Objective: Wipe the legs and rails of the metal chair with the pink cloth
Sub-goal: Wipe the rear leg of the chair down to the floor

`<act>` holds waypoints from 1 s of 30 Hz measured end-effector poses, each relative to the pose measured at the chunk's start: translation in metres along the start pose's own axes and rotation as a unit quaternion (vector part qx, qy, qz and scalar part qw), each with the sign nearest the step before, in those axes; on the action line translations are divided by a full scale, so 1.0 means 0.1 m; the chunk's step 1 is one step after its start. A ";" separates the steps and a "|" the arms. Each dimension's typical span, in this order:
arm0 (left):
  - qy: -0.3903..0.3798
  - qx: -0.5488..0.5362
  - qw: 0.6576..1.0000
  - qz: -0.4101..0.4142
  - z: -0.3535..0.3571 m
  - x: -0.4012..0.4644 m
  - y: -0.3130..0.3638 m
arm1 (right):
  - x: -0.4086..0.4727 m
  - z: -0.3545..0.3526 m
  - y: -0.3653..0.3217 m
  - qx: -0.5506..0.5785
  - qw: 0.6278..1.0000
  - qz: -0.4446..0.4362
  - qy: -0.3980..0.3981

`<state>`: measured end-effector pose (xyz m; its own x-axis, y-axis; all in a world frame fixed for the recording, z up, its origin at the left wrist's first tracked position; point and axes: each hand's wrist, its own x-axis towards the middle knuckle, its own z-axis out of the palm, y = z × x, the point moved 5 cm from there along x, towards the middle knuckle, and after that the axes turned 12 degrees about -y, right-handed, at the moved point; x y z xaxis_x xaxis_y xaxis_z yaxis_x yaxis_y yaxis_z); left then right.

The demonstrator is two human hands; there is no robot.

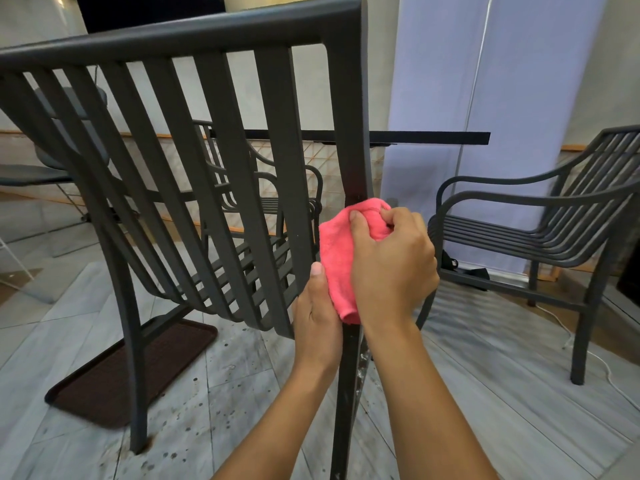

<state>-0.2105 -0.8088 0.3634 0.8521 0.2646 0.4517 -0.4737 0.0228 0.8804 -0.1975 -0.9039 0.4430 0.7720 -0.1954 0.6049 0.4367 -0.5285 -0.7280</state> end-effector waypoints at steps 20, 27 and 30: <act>-0.032 0.032 0.999 0.019 0.05 -0.01 0.02 | -0.47 0.25 0.67 -0.033 0.992 0.086 -0.081; -0.010 0.067 0.998 0.008 0.05 -0.05 -0.08 | -0.47 0.11 0.67 -0.003 0.995 0.053 -0.084; 0.009 0.061 0.998 -0.016 0.02 -0.11 -0.11 | -0.45 -0.05 0.53 0.019 0.999 0.016 -0.042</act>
<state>-0.2140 -0.8138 0.3495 0.8616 0.2833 0.4211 -0.4146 -0.0855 0.9060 -0.2116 -0.9269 0.3789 0.8219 -0.1406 0.5521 0.4263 -0.4911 -0.7597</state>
